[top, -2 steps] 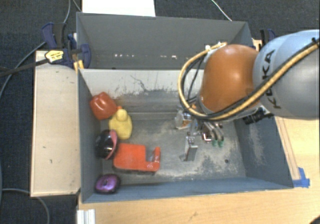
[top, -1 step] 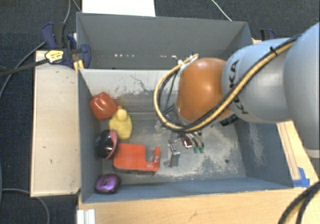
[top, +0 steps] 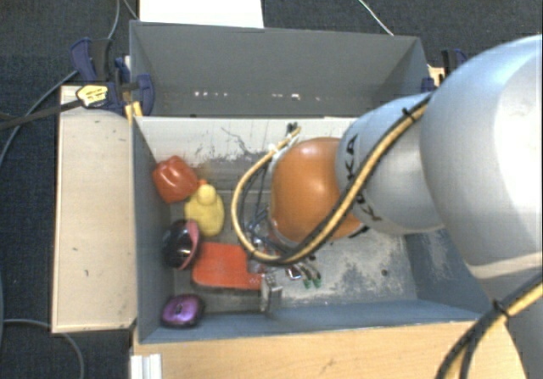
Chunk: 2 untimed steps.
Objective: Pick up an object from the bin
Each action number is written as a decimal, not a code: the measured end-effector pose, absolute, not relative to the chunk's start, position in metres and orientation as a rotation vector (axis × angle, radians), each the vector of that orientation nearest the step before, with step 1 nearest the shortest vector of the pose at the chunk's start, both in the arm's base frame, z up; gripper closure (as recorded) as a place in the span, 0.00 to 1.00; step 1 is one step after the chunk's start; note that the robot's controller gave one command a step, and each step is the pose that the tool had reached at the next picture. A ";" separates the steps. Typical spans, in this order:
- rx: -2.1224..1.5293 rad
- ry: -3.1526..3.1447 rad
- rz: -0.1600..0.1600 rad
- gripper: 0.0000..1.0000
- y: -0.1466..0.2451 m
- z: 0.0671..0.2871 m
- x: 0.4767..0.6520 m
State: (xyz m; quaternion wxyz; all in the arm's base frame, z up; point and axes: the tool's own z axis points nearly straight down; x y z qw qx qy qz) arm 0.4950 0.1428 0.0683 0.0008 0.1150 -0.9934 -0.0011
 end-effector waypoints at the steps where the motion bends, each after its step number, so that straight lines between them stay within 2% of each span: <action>1: 0.728 -3.057 0.000 1.00 0.174 0.083 0.514; 2: 0.725 -3.058 0.000 1.00 0.174 0.083 0.514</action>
Offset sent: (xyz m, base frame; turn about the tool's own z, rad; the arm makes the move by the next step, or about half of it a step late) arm 0.0000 0.0000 0.0000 0.0000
